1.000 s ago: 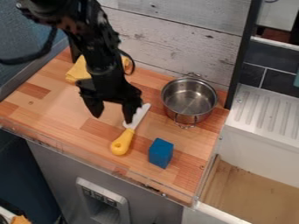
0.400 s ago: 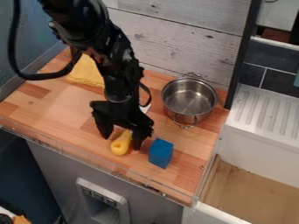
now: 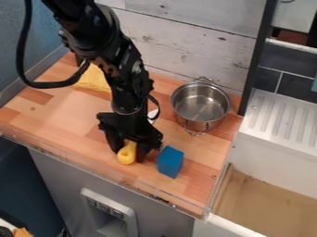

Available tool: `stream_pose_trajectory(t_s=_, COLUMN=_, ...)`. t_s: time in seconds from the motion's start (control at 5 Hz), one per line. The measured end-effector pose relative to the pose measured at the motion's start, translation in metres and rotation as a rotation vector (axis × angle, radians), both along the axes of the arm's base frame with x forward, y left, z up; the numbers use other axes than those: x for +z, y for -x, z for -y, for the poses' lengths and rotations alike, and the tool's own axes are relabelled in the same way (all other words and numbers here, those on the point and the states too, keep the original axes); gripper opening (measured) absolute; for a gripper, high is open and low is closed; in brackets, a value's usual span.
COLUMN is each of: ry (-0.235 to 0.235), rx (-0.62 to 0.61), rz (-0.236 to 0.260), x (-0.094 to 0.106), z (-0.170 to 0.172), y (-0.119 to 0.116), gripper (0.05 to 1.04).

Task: Move the yellow knife to the left side of the table

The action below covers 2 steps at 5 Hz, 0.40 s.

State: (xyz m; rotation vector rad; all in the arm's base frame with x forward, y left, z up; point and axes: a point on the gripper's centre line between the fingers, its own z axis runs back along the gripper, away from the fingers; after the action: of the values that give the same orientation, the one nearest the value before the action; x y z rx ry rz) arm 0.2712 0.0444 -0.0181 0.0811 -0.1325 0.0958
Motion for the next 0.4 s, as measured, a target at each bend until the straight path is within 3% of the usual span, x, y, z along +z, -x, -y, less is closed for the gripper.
stream_pose_trajectory(t_s=0.2, ry=0.016, rx=0.003, rz=0.003, x=0.0001, z=-0.0007, y=-0.0003, gripper=0.481)
stream_pose_trajectory(t_s=0.4, ry=0.031, rx=0.014, rz=-0.008, x=-0.0001, z=-0.0062, y=0.0024, gripper=0.481)
